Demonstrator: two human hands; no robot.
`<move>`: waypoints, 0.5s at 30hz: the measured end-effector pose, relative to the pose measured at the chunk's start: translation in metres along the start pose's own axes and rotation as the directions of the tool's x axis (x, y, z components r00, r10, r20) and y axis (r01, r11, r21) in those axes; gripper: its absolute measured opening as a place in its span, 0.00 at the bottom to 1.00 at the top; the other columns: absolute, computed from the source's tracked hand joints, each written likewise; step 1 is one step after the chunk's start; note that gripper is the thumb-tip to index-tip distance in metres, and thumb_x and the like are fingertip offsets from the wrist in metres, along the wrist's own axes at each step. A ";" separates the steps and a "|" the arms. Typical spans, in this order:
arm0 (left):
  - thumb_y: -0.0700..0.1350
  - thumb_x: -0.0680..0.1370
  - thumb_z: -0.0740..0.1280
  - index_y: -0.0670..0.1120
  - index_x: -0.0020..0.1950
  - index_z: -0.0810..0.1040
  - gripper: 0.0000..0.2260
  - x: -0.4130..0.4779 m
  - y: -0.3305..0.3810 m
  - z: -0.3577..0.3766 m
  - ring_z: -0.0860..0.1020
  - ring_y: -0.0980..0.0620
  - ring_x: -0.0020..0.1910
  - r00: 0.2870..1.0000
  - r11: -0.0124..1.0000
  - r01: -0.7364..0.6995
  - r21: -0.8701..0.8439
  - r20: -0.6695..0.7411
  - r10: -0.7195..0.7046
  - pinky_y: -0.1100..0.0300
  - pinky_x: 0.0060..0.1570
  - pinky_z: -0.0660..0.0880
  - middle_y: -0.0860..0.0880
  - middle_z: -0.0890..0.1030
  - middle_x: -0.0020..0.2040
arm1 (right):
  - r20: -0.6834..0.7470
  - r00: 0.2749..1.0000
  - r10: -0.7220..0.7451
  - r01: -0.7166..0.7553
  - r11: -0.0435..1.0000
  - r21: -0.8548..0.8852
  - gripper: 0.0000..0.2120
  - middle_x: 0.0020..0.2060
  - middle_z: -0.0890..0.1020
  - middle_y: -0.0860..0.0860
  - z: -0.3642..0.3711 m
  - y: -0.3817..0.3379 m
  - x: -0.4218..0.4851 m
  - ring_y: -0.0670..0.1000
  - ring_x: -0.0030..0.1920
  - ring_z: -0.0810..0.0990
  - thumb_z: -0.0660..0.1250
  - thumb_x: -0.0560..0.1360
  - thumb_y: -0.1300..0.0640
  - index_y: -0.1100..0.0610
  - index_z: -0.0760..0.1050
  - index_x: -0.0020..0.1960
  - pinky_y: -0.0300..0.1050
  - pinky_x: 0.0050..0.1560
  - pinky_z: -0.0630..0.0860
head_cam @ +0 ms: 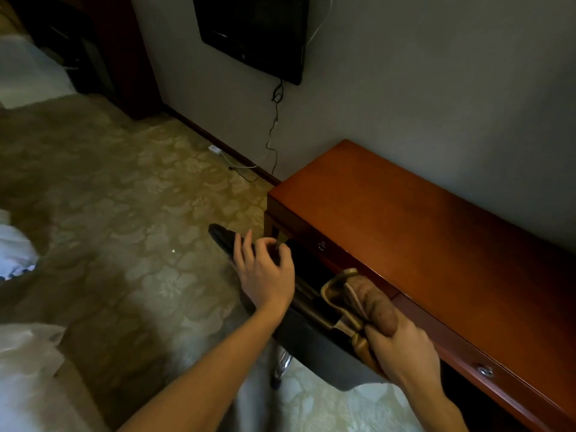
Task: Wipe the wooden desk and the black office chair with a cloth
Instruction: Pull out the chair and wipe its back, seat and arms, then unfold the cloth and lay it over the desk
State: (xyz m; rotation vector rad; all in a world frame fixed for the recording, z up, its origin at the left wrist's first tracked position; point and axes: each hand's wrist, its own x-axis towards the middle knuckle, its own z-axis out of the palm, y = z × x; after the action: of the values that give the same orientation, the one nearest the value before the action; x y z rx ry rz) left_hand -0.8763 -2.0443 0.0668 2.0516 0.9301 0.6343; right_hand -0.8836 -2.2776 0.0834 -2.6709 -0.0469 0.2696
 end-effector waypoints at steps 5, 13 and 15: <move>0.60 0.80 0.60 0.50 0.58 0.82 0.18 0.041 0.010 0.021 0.52 0.49 0.82 0.988 0.996 -0.069 -0.056 0.132 0.076 0.41 0.78 0.56 0.50 0.68 0.79 | -0.113 0.988 0.101 -0.091 0.992 0.090 0.08 0.39 0.81 0.46 0.000 -0.022 0.030 0.49 0.38 0.81 0.70 0.75 0.47 0.47 0.73 0.45 0.47 0.41 0.81; 0.72 0.70 0.59 0.62 0.56 0.81 0.24 0.125 0.019 0.008 0.39 0.56 0.82 0.685 0.904 0.214 -0.369 0.717 0.130 0.40 0.80 0.41 0.57 0.53 0.84 | -0.384 0.875 0.295 0.038 0.748 0.663 0.25 0.54 0.79 0.47 -0.010 -0.099 0.066 0.48 0.52 0.81 0.71 0.75 0.60 0.48 0.69 0.69 0.47 0.50 0.79; 0.71 0.74 0.58 0.57 0.62 0.82 0.27 0.154 0.018 -0.002 0.51 0.50 0.83 0.588 0.870 0.343 -0.353 0.804 0.094 0.40 0.80 0.48 0.53 0.57 0.84 | -0.392 0.840 0.375 0.159 0.521 0.839 0.20 0.54 0.80 0.51 -0.012 -0.129 0.077 0.52 0.53 0.81 0.68 0.77 0.63 0.52 0.69 0.67 0.49 0.51 0.79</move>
State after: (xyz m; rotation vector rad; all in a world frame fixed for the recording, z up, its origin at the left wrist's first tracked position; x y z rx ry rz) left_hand -0.7771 -1.9303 0.1011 1.5111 0.3029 -0.1930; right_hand -0.8039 -2.1614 0.1370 -1.6318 0.3597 -0.3683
